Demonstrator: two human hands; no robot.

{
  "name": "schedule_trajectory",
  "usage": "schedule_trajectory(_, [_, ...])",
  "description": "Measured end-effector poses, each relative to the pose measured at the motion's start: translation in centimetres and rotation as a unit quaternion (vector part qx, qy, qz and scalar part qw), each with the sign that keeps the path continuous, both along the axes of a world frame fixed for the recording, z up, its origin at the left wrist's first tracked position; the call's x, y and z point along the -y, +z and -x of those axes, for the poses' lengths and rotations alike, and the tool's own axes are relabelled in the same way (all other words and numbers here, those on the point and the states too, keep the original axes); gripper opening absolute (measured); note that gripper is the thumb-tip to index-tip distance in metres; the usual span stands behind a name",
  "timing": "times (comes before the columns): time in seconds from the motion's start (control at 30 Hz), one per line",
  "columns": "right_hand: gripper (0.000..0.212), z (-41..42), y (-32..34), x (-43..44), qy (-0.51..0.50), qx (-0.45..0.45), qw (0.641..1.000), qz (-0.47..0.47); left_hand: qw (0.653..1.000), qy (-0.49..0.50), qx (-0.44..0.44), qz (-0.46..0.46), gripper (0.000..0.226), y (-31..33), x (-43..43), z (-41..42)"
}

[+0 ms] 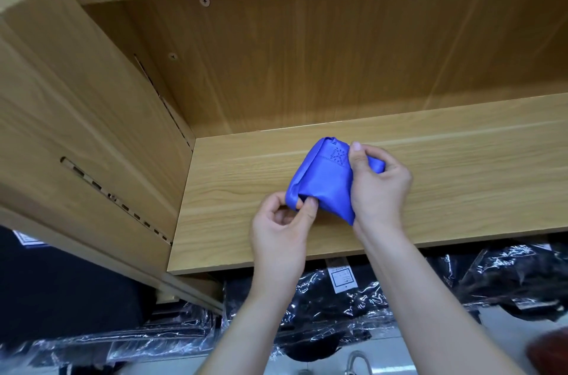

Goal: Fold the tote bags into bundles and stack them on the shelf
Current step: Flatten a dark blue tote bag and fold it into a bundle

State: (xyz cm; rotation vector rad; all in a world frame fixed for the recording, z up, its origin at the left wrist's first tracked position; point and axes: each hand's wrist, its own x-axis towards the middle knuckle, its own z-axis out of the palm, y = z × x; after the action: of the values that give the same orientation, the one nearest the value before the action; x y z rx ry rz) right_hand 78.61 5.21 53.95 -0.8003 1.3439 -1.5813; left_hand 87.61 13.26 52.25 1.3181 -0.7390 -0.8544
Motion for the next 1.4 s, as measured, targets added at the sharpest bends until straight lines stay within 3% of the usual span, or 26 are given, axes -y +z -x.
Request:
schedule_trajectory(0.07, [0.016, 0.1, 0.1, 0.3, -0.027, -0.031, 0.999, 0.010, 1.000, 0.018, 0.023, 0.003, 0.014, 0.0, 0.1, 0.4])
schedule_trajectory(0.2, [0.012, 0.6, 0.1, 0.8, -0.065, -0.193, 0.973, 0.105, 0.999, -0.048, -0.013, 0.004, 0.028, 0.8, -0.5, 1.7])
schedule_trajectory(0.27, [0.016, 0.3, 0.1, 0.3, -0.065, -0.242, 0.958, 0.139, 1.000, -0.018, -0.004, -0.016, 0.023, 0.8, 0.0, 1.4])
schedule_trajectory(0.4, [0.023, -0.1, -0.1, -1.3, 0.045, -0.268, 0.954, 0.124, 0.998, 0.047, 0.038, -0.027, 0.031, 0.5, 1.3, 0.2])
schedule_trajectory(0.47, [0.047, -0.3, -0.4, -2.1, 0.138, -0.277, 0.946, 0.095, 0.993, 0.074, 0.089, -0.029, 0.037, 0.4, 1.6, -0.2])
schedule_trajectory(0.53, [0.060, -0.5, -1.0, -2.5, 0.163, -0.276, 0.945, 0.072, 0.982, 0.080, 0.166, -0.034, 0.037, 0.1, 1.7, -0.5])
schedule_trajectory(0.67, [0.058, -0.2, -1.1, -1.7, 0.125, -0.259, 0.956, 0.051, 0.923, 0.064, 0.379, -0.023, 0.020, -0.5, 1.2, -0.5])
schedule_trajectory(0.73, [0.057, -0.1, -0.9, -1.7, 0.123, -0.284, 0.949, 0.063, 0.906, 0.045, 0.420, -0.012, 0.008, -0.6, 1.1, -0.7])
schedule_trajectory(0.9, [0.056, -0.1, -0.9, -2.4, 0.165, -0.346, 0.920, 0.083, 0.962, -0.037, 0.269, -0.034, 0.011, 1.1, 2.1, -1.9])
schedule_trajectory(0.97, [0.054, 0.1, -1.1, -2.5, 0.212, -0.396, 0.889, 0.092, 0.983, -0.094, 0.142, -0.063, 0.019, 2.2, 2.9, -2.4])
schedule_trajectory(1.07, [0.048, 0.1, -1.3, -3.1, 0.281, -0.427, 0.855, 0.086, 0.982, -0.149, 0.020, -0.110, 0.022, 3.7, 4.0, -3.0])
schedule_trajectory(1.13, [0.044, 0.1, -1.4, -3.2, 0.317, -0.424, 0.845, 0.078, 0.970, -0.172, 0.082, -0.153, 0.021, 4.4, 4.7, -3.1])
schedule_trajectory(1.17, [0.041, 0.2, -1.3, -3.0, 0.327, -0.404, 0.851, 0.076, 0.955, -0.174, 0.169, -0.169, 0.018, 4.7, 5.1, -3.1])
schedule_trajectory(1.27, [0.032, 0.5, -0.8, -2.4, 0.341, -0.360, 0.865, 0.076, 0.850, -0.168, 0.477, -0.147, 0.014, 5.0, 5.3, -2.6])
schedule_trajectory(1.33, [0.033, 0.7, -0.4, -2.0, 0.318, -0.328, 0.887, 0.060, 0.842, -0.169, 0.506, -0.079, 0.014, 5.1, 4.3, -1.7])
schedule_trajectory(1.4, [0.036, 0.5, -0.1, -1.7, 0.269, -0.225, 0.936, 0.021, 0.885, -0.146, 0.440, -0.036, 0.013, 4.6, 3.1, -1.2])
